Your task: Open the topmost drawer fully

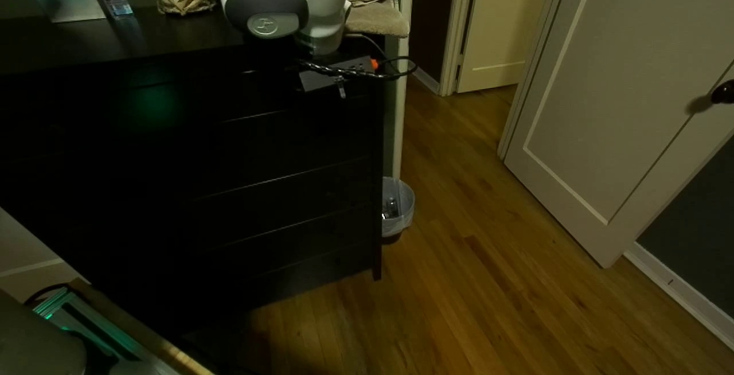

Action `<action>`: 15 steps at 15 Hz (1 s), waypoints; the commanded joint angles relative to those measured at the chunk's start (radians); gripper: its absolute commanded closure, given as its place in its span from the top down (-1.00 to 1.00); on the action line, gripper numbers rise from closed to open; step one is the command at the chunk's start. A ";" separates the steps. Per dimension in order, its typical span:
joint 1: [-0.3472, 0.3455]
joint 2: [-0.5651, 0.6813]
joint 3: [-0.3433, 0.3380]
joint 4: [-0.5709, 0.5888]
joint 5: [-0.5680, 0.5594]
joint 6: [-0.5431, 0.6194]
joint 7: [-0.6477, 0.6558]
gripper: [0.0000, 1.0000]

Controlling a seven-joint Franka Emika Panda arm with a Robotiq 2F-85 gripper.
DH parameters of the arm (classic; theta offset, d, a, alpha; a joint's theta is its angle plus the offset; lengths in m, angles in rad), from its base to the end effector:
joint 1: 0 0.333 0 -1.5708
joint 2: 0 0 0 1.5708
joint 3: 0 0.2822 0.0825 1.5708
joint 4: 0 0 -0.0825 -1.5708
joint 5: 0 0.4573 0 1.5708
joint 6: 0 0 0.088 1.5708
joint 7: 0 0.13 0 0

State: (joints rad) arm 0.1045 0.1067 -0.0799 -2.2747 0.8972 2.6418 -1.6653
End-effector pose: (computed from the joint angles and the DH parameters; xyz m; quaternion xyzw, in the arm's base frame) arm 0.6016 0.0025 0.2237 -0.8553 -0.4370 -0.2650 0.0850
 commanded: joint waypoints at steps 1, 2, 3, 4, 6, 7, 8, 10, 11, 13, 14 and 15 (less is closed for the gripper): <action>-0.011 0.034 -0.002 0.040 0.007 -0.048 -0.054 1.00; -0.012 0.041 -0.002 0.046 0.010 -0.056 -0.058 1.00; -0.013 0.048 -0.002 0.052 0.014 -0.059 -0.064 1.00; -0.015 0.055 -0.001 0.058 0.022 -0.058 -0.068 1.00; -0.017 0.068 0.001 0.068 0.041 -0.058 -0.077 0.81; -0.017 0.074 0.002 0.073 0.046 -0.057 -0.079 0.46; -0.017 0.080 0.003 0.078 0.053 -0.055 -0.083 0.37; -0.018 0.088 0.006 0.086 0.079 -0.057 -0.079 0.06; -0.018 0.091 0.006 0.089 0.090 -0.059 -0.078 -0.13; -0.018 0.088 0.005 0.087 0.099 -0.068 -0.072 -0.38; -0.066 0.082 0.054 0.085 0.083 -0.073 -0.055 -0.53; -0.069 0.079 0.059 0.082 0.078 -0.078 -0.050 -0.65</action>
State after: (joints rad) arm 0.0854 0.1770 -0.0697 -2.2126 0.9662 2.5822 -1.7158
